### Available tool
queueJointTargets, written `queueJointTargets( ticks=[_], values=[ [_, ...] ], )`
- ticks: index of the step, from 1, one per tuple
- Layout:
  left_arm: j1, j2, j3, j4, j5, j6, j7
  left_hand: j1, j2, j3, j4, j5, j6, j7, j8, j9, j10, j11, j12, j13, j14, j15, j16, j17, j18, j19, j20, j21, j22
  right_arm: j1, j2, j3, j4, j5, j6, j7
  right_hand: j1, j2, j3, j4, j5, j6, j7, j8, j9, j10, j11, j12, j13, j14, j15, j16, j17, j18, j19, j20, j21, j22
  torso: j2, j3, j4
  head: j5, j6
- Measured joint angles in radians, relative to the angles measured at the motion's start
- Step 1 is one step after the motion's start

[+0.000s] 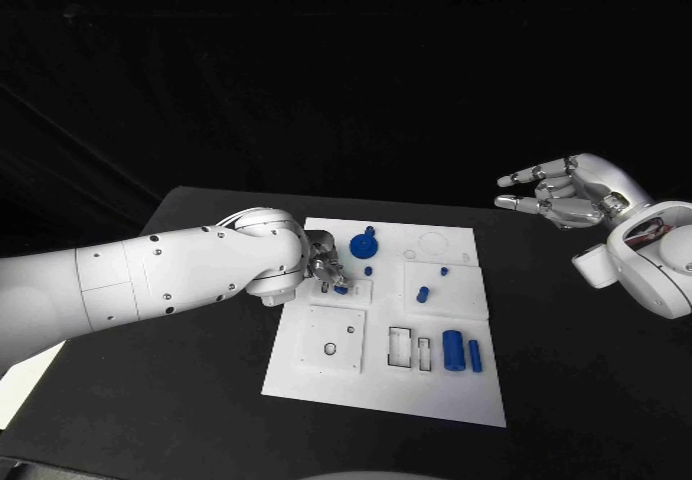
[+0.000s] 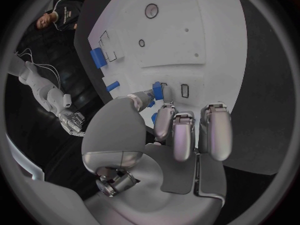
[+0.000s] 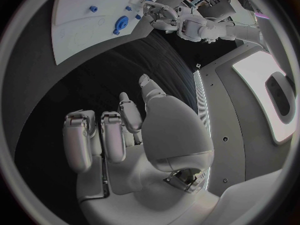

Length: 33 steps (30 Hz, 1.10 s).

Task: Assemble the parts on the task board

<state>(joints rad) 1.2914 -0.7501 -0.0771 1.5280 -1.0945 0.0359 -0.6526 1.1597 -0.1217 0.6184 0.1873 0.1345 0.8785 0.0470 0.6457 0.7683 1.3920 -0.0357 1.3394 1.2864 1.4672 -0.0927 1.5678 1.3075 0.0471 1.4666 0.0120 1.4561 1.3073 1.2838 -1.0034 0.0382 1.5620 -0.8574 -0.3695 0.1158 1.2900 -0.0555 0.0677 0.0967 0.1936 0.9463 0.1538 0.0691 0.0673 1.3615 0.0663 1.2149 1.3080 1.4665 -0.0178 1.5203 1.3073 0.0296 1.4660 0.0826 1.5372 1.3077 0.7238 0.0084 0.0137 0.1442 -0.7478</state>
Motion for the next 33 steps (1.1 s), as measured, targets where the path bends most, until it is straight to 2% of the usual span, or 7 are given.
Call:
queueJointTargets(
  ticks=[5,9,20,33],
  values=[
    [-0.02,-0.003,0.0,0.008,-0.05,-0.05,0.005,-0.001,-0.001,0.003,-0.003,0.0,0.0,0.0,0.0,0.001,0.0,0.0,0.0,0.0,0.0,0.0,0.0,0.0,0.0,0.0,0.0,0.0,0.0,0.0,0.0,0.0,-0.001,0.0,0.0,0.0,0.0,0.0,-0.003,0.003,0.0,0.0,0.0,0.0,0.0,0.0,0.0,0.0,0.0,0.0,0.0,0.0,0.0,0.0,0.0,0.0,0.0,0.0,0.0,-0.0009,0.0019,-0.001,-0.003],
    [-0.026,-0.005,0.003,0.014,-0.072,-0.079,0.008,-0.003,-0.003,0.005,-0.005,-0.002,0.0,0.0,0.0,0.001,0.0,0.0,0.0,0.001,0.0,0.0,0.0,0.0,0.0,0.0,0.0,0.004,0.0,0.0,0.0,0.0,-0.002,0.0,0.001,0.0,0.0,0.0,-0.003,0.003,0.0,0.0,0.0,0.0,0.0,0.0,0.0,0.0,0.0,0.0,0.0,0.0,0.0,0.0,0.0,0.0,0.0,0.0,0.0,-0.0014,0.0015,-0.001,-0.003],
    [-0.029,-0.008,0.005,0.019,-0.094,-0.114,0.01,-0.013,-0.013,0.021,-0.021,-0.005,0.0,0.0,0.0,0.002,0.004,-0.004,0.0,0.003,0.0,0.0,0.0,0.0,0.0,0.0,0.0,0.004,0.001,0.0,0.001,-0.001,-0.004,0.0,0.002,0.0,-0.007,0.007,-0.007,0.007,0.004,0.0,0.0,0.0,0.0,0.0,0.0,0.0,0.0,0.0,0.0,0.0,0.001,0.0,0.0,0.0,0.0,0.0,0.001,-0.0012,0.002,-0.004,-0.008],
    [-0.029,-0.003,0.006,0.013,-0.111,-0.094,0.009,-0.014,-0.014,0.02,-0.026,-0.009,0.001,0.001,0.0,0.002,0.004,-0.004,0.0,0.001,0.0,0.0,0.0,0.0,0.0,0.0,0.0,0.004,0.001,-0.003,0.002,-0.001,-0.006,0.0,0.006,0.001,-0.007,0.007,-0.01,0.01,0.004,0.0,0.0,0.0,0.0,0.0,0.0,0.0,0.0,0.0,0.0,0.0,0.001,0.0,0.0,0.0,0.0,0.0,0.0,-0.0008,0.0015,0.0,-0.014]
  ],
)
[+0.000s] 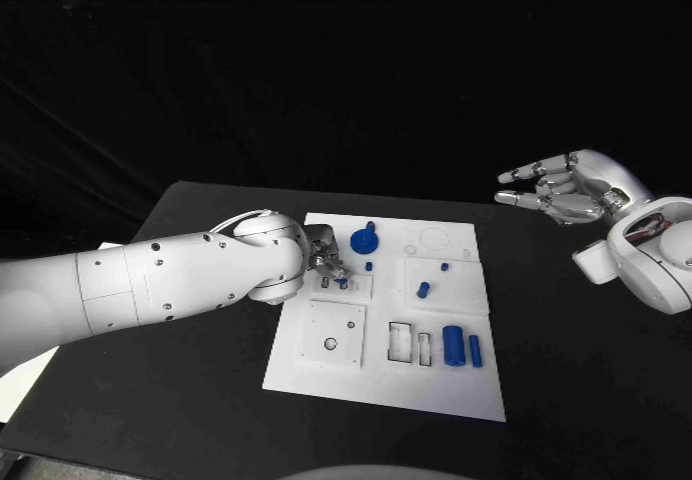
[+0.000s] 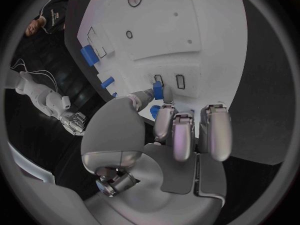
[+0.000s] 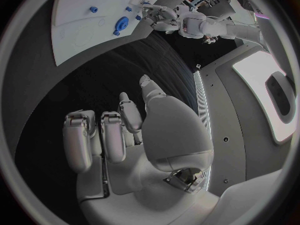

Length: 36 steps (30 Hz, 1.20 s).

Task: Assemble the parts on the task board

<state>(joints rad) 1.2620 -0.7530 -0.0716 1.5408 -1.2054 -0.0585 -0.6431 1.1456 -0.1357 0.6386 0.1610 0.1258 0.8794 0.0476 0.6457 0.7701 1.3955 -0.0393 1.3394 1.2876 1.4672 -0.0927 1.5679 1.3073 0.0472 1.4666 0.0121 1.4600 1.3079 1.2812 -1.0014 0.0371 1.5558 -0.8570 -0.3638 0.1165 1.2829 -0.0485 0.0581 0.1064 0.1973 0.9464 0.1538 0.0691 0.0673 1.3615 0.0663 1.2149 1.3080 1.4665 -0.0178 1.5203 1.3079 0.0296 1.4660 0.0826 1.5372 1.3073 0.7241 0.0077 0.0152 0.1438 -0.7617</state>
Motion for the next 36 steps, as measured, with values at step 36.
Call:
queueJointTargets(
  ticks=[36],
  values=[
    [-0.005,0.011,0.003,-0.01,-0.026,0.067,0.0,0.009,-0.004,-0.001,-0.004,-0.008,0.006,-0.001,0.001,0.002,0.0,0.0,0.0,0.0,0.0,0.0,0.0,0.001,0.0,0.0,0.0,0.004,0.0,-0.002,0.0,0.0,-0.001,0.0,0.012,0.001,0.0,0.0,-0.002,0.002,0.0,0.0,0.0,0.0,0.0,0.0,0.0,0.0,0.0,0.0,0.0,0.0,0.0,0.0,0.0,0.0,0.0,0.0,0.001,0.0002,0.0,-0.001,-0.01]
  ],
)
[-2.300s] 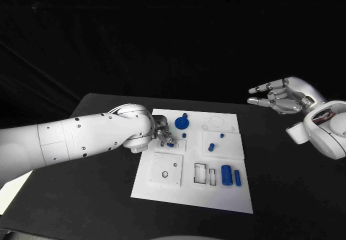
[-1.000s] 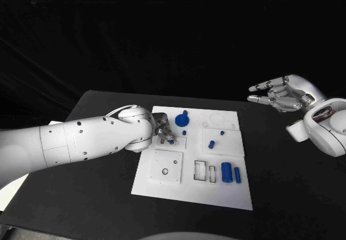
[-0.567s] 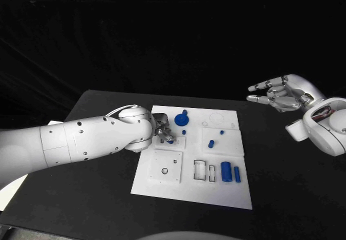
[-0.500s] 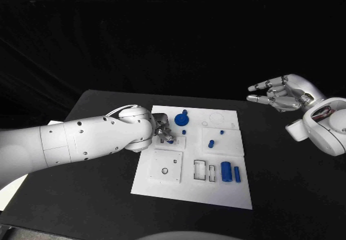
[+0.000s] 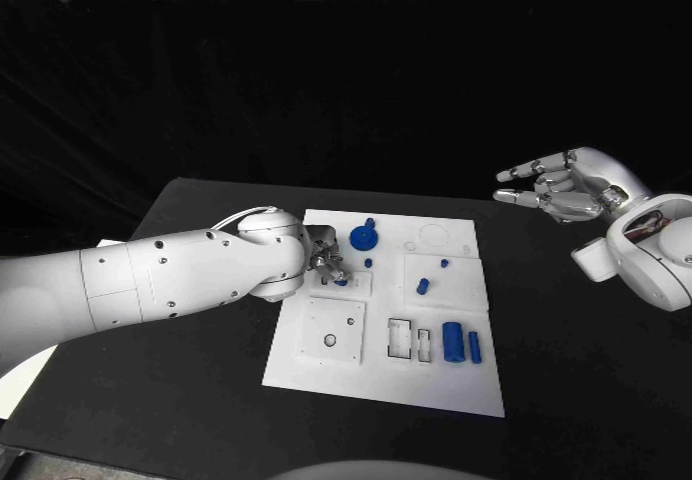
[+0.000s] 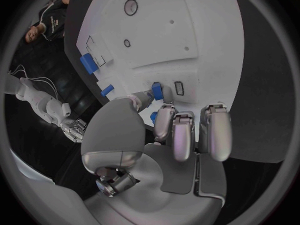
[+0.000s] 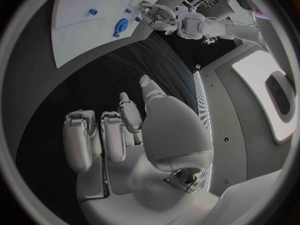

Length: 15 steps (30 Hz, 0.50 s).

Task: Assemble the parts on the task board

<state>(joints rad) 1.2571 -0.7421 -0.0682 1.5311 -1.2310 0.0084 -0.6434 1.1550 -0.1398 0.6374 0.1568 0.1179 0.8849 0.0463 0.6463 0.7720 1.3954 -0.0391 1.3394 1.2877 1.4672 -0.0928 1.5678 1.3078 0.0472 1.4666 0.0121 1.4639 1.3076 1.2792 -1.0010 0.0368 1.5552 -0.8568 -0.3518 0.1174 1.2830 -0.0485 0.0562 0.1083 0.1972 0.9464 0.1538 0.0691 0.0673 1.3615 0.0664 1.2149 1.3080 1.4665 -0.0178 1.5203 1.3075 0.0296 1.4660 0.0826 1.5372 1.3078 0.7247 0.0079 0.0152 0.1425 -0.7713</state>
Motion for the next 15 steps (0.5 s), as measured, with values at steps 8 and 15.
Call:
queueJointTargets(
  ticks=[8,15],
  values=[
    [0.0,0.003,0.0,-0.008,0.0,0.004,0.0,-0.022,-0.008,-0.015,-0.016,-0.007,0.008,-0.005,0.011,0.005,0.006,-0.006,0.005,0.002,-0.003,-0.003,0.0,0.0,0.0,0.0,0.0,0.0,0.0,0.0,0.0,0.0,0.001,0.0,0.0,0.0,0.0,0.0,-0.001,0.001,0.0,0.0,0.0,0.0,0.0,0.0,0.0,0.0,0.0,0.0,0.0,0.0,0.0,0.0,0.0,0.0,0.0,0.0,0.0,0.0005,-0.0003,0.002,0.0],
    [0.001,0.011,0.001,-0.019,0.002,0.009,0.0,-0.066,-0.009,-0.015,-0.061,-0.007,0.023,-0.014,0.012,0.005,0.011,-0.011,0.005,0.006,0.0,-0.008,0.0,0.0,0.0,0.0,0.0,0.0,0.0,0.0,-0.001,0.0,0.002,0.0,0.0,0.0,0.0,0.0,-0.001,0.001,0.0,0.0,0.0,0.0,0.0,0.0,0.0,0.0,0.0,0.0,0.0,0.0,0.0,0.0,0.0,0.0,0.0,0.0,0.001,0.0007,-0.0007,0.003,-0.001]
  ],
)
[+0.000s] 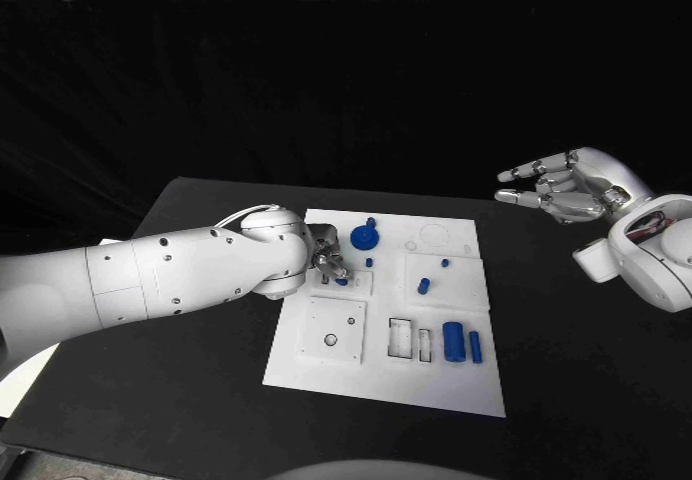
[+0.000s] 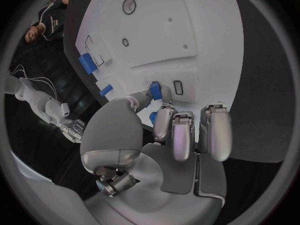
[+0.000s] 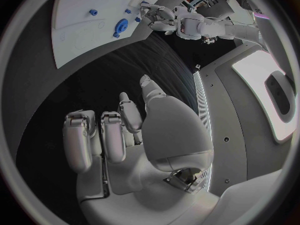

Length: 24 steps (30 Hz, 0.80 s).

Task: Assemble the parts on the task board

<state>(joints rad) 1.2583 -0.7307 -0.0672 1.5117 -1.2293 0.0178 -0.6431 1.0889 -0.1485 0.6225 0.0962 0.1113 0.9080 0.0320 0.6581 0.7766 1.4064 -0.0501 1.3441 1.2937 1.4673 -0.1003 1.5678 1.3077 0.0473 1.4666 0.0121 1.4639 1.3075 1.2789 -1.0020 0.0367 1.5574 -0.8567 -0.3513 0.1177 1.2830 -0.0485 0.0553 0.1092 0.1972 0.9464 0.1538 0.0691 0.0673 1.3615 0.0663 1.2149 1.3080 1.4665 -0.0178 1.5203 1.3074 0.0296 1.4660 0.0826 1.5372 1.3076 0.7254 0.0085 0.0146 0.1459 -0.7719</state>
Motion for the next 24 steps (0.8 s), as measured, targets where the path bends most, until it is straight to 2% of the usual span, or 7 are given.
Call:
queueJointTargets(
  ticks=[7,24],
  values=[
    [0.001,0.007,0.0,-0.012,0.0,0.008,-0.001,-0.011,0.006,-0.074,0.028,0.0,0.027,-0.021,0.0,0.004,0.002,-0.002,0.009,0.006,-0.004,-0.004,0.0,0.0,0.0,0.0,-0.007,0.0,0.0,0.0,0.0,0.0,0.001,0.0,0.0,0.0,0.0,0.0,0.0,0.0,0.0,0.0,0.0,0.0,0.0,0.0,0.0,0.0,0.0,0.0,0.0,-0.003,0.0,0.0,0.0,0.0,0.0,0.0,0.0,0.0001,-0.0003,0.0,-0.001],
    [0.001,0.012,0.0,-0.023,0.0,0.02,-0.002,-0.032,0.011,-0.196,0.072,0.001,0.041,-0.029,0.008,0.012,0.003,-0.004,0.015,0.012,-0.004,-0.003,0.0,0.0,0.0,0.0,-0.007,0.0,0.0,0.0,0.001,0.0,0.0,0.001,0.003,0.001,-0.005,0.005,-0.008,0.008,0.0,0.0,0.0,0.0,0.0,-0.004,0.004,-0.004,0.0,0.0,0.0,-0.004,0.0,0.0,0.0,0.0,0.0,0.0,-0.001,-0.0007,0.0009,-0.003,-0.002]
  ],
)
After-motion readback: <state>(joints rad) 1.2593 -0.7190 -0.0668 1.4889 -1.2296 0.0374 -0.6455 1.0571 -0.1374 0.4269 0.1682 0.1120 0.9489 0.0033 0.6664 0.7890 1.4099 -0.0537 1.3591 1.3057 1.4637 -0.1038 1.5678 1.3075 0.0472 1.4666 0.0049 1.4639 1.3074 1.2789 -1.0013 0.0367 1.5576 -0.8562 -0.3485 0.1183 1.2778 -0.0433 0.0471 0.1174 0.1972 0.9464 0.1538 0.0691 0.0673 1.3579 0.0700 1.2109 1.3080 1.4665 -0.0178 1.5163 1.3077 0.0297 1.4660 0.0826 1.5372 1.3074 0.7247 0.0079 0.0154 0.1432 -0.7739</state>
